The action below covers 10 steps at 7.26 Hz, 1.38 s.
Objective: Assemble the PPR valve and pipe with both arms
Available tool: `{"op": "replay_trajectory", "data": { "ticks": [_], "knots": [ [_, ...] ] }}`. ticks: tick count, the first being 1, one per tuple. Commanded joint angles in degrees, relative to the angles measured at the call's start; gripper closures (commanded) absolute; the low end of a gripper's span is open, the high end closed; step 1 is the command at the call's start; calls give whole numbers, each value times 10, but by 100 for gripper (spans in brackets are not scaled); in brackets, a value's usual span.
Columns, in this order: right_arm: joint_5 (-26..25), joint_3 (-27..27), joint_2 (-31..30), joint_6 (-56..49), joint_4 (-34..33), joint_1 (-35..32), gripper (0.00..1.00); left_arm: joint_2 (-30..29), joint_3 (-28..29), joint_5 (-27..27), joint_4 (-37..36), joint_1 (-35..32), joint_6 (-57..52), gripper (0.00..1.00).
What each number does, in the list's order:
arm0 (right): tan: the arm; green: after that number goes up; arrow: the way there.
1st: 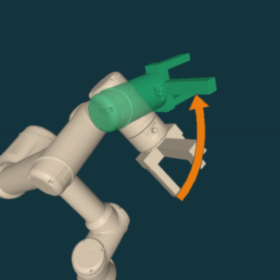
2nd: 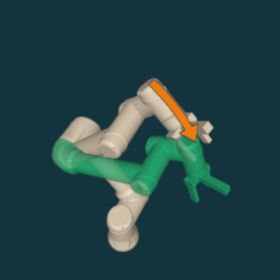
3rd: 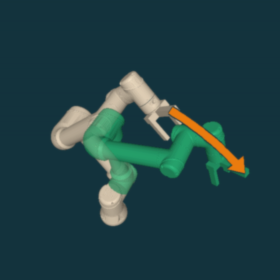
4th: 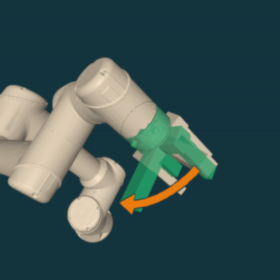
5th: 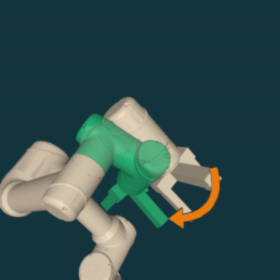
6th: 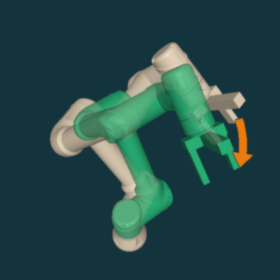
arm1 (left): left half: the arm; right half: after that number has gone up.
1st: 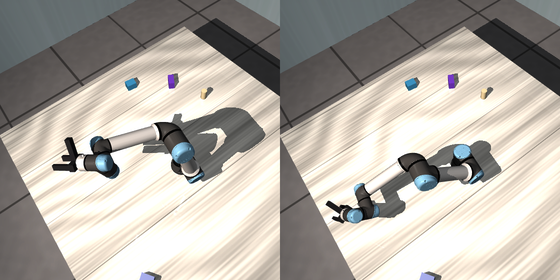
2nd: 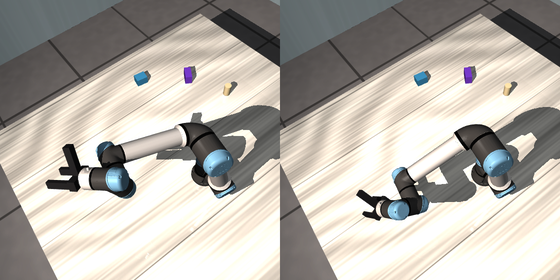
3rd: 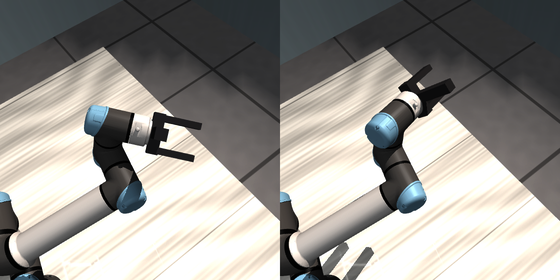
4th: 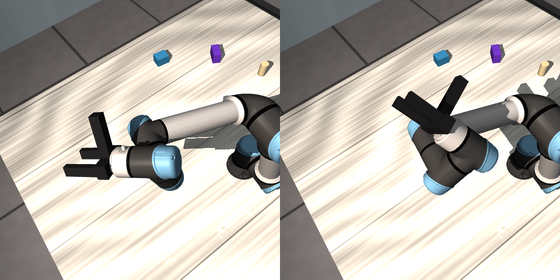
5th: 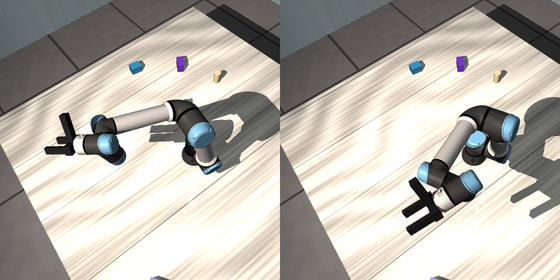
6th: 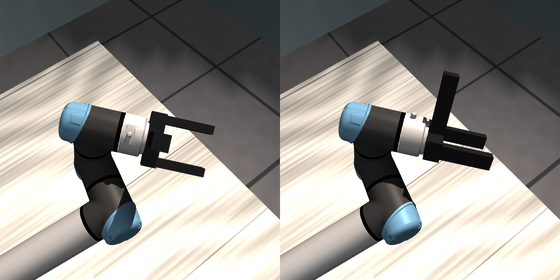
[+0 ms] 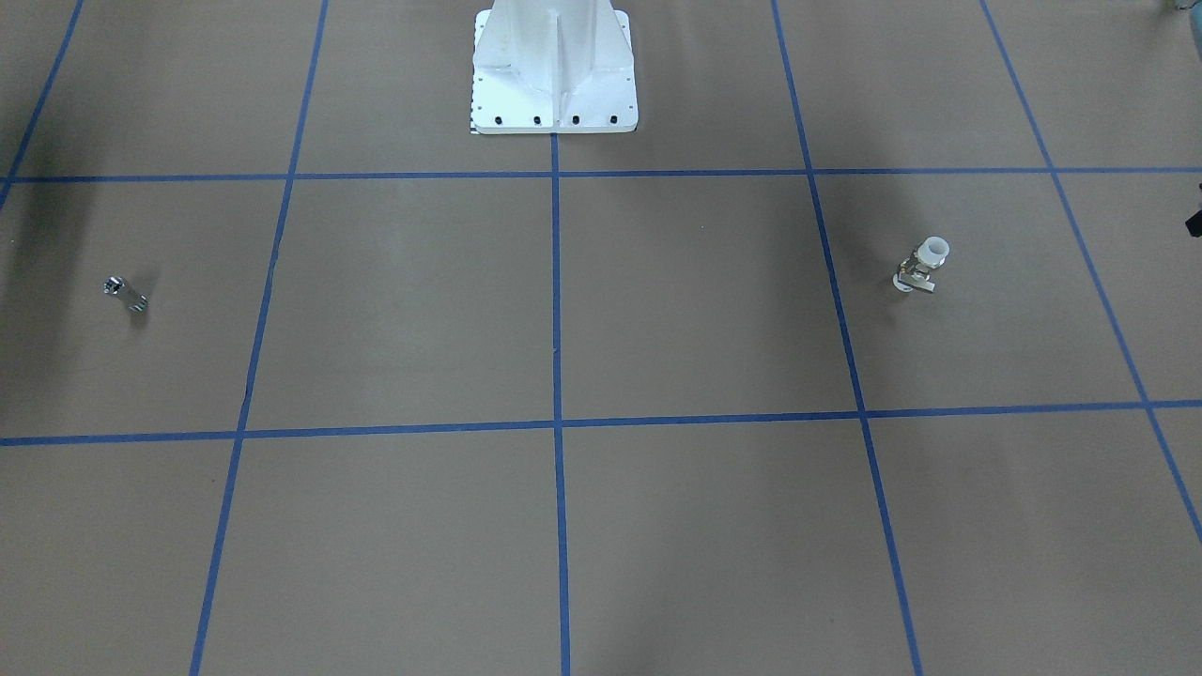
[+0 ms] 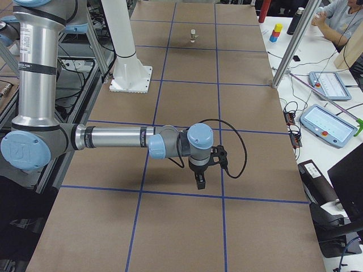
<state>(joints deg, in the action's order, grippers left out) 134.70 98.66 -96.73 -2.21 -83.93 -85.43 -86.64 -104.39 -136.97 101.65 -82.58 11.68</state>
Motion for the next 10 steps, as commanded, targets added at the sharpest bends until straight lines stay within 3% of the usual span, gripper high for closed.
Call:
{"op": "replay_trajectory", "data": {
  "ticks": [1, 2, 4, 6, 10],
  "knots": [
    [-1, 0, 1, 0, 0, 0, 0, -4, -7, -4, 106, 71, 153, 0],
    [-1, 0, 1, 0, 0, 0, 0, -11, -16, 3, 128, 131, 226, 0],
    [-1, -2, 1, 0, 0, 0, 0, -4, -39, 27, 148, 186, 279, 0],
    [-1, -2, 1, 0, 0, 0, 0, -3, -46, 120, 147, 284, 312, 0],
    [-1, -3, 4, 0, -2, 0, 0, 16, -38, 148, 143, 350, 315, 0]
  ]
}}
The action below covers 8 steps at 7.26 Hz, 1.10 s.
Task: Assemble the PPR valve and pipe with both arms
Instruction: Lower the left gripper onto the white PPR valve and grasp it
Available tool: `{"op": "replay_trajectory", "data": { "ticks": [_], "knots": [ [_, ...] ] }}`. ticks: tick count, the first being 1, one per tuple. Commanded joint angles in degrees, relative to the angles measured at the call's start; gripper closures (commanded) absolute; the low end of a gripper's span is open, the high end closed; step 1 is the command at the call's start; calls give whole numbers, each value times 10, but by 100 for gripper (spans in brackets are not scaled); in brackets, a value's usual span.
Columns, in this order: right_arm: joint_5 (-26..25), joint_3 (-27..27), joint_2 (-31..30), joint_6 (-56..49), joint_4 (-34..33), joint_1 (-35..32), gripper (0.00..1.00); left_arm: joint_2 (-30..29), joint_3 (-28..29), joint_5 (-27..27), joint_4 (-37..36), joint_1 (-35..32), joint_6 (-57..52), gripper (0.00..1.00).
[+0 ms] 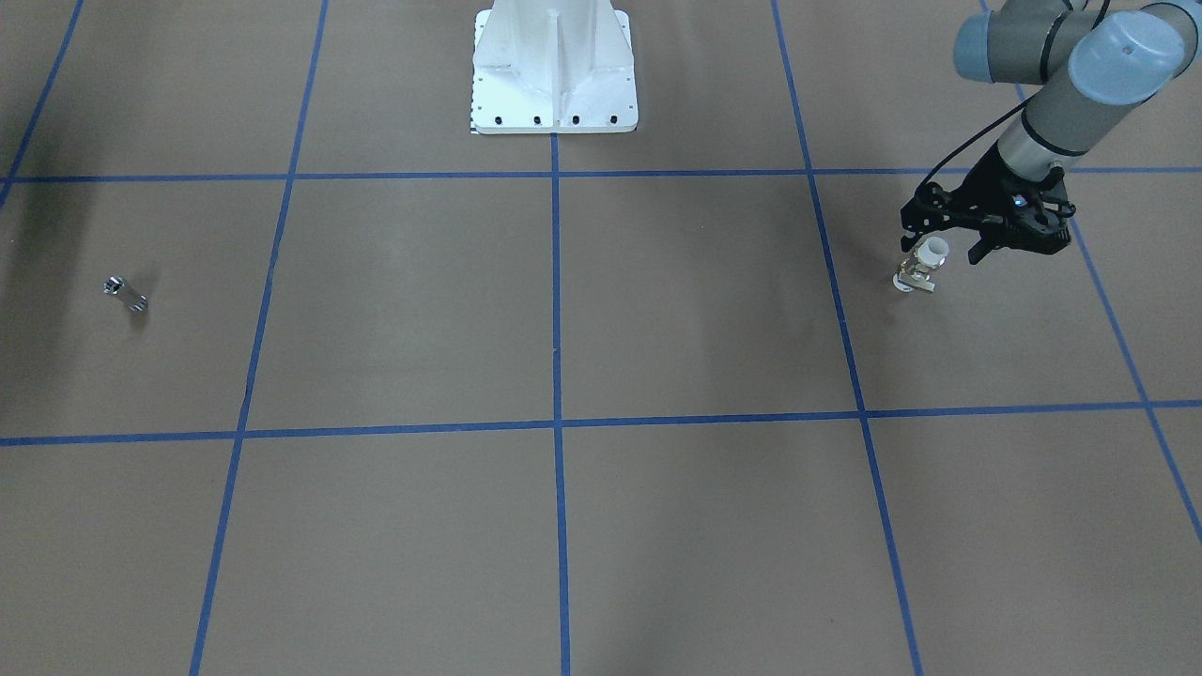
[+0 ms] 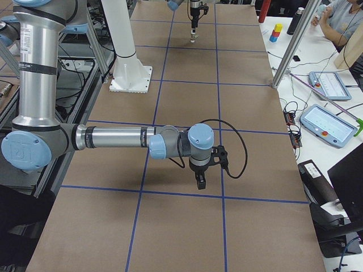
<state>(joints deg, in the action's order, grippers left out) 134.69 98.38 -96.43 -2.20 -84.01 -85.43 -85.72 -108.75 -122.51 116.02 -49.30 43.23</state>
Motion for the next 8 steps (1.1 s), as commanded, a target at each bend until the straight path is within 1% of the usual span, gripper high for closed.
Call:
{"op": "replay_trajectory", "data": {
  "ticks": [1, 4, 6, 8],
  "knots": [
    [0, -1, 1, 0, -2, 0, 0, 6, 12, 3, -2, 20, -1, 0],
    [1, -1, 2, 0, -3, 0, 0, -4, 30, 3, -2, 29, -1, 1],
    [1, -1, 2, 0, -3, 0, 0, -9, 32, 3, -3, 30, -1, 1],
    [1, 0, 2, 1, -3, 0, 0, -7, 32, 3, -4, 29, -1, 20]
  ]
}}
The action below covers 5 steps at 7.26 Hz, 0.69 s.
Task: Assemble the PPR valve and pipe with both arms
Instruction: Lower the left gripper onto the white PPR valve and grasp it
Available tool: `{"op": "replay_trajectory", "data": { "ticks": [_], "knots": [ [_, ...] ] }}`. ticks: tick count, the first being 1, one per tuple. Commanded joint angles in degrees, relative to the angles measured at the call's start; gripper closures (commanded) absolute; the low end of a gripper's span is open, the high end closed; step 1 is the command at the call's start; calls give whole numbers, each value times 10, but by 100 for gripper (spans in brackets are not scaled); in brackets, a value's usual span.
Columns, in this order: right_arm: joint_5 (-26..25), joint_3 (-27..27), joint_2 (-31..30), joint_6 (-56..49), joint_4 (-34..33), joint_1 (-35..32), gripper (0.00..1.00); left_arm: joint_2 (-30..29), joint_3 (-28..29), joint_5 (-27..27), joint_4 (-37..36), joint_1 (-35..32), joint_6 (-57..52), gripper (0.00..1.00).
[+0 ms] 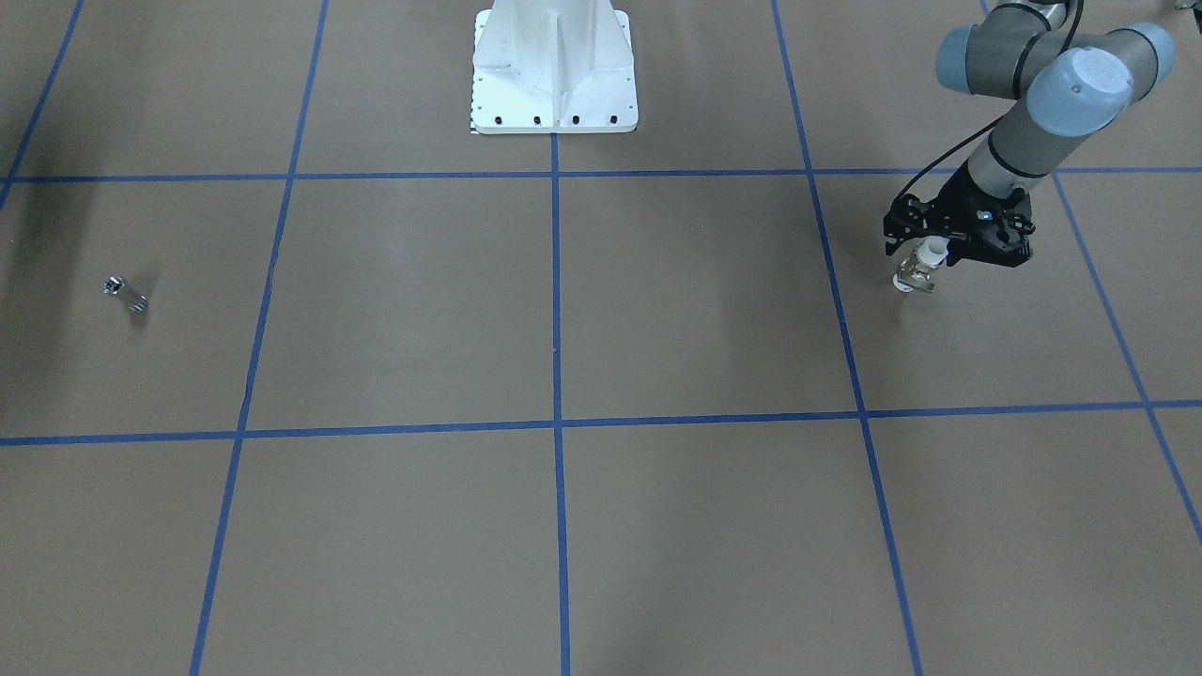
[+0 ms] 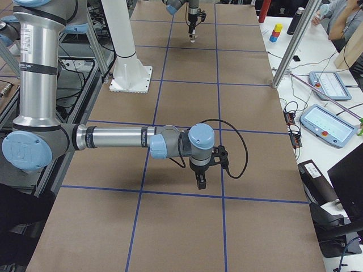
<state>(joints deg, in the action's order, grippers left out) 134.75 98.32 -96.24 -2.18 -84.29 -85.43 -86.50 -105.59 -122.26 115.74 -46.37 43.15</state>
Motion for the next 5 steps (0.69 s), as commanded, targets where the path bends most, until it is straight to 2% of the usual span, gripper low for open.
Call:
{"op": "replay_trajectory", "data": {
  "ticks": [1, 5],
  "knots": [
    [1, 0, 0, 1, 0, 0, 0, 0, 2, -1, -1, 0, -1, 20],
    [1, 1, 0, 1, 1, 0, 0, -1, 5, -4, -2, 0, -1, 20]
  ]
}}
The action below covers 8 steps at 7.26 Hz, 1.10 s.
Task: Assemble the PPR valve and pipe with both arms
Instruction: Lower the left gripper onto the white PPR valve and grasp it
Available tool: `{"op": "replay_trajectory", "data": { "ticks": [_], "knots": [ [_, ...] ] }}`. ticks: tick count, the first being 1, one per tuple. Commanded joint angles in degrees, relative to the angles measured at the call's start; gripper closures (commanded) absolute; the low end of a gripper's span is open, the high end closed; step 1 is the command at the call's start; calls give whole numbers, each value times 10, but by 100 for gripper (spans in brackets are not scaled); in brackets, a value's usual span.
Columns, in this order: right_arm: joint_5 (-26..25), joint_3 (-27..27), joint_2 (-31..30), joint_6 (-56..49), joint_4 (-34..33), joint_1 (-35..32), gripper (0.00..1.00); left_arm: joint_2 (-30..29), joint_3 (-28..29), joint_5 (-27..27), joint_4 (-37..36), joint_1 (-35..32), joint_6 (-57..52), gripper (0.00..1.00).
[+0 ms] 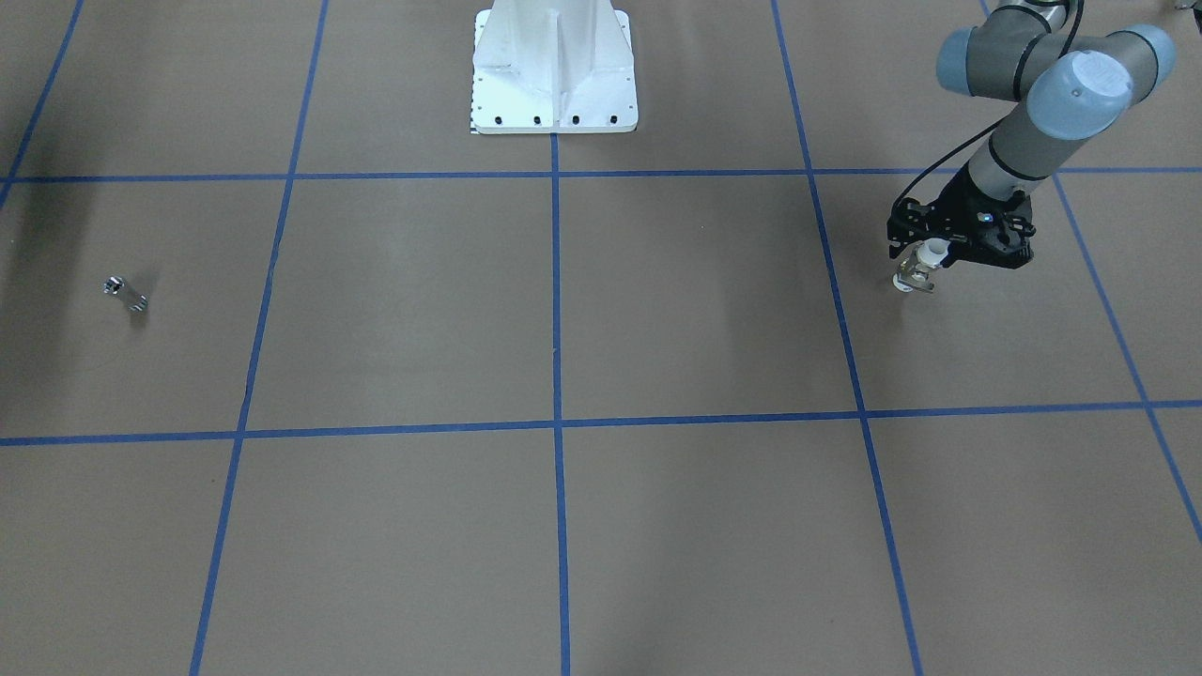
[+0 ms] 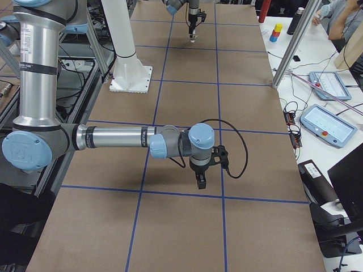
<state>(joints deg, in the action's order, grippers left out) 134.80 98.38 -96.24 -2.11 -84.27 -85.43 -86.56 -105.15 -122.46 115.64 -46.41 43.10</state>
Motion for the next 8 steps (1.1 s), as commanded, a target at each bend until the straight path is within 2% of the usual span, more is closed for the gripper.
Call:
{"op": "replay_trajectory", "data": {
  "ticks": [1, 2, 3, 7, 8],
  "knots": [
    [0, 1, 0, 0, 1, 0, 0, -1, 0, -3, -9, 0, 0, 20],
    [0, 1, 0, 0, 1, 0, 0, 0, 0, -2, -9, 0, 0, 20],
    [-1, 1, 0, 0, 1, 0, 0, 0, 0, -3, -9, 0, 0, 28],
    [-1, 1, 0, 0, 1, 0, 0, 0, -7, -4, -9, -5, 0, 86],
    [-1, 1, 0, 0, 1, 0, 0, 0, -15, -5, -10, -8, 0, 88]
  ]
}}
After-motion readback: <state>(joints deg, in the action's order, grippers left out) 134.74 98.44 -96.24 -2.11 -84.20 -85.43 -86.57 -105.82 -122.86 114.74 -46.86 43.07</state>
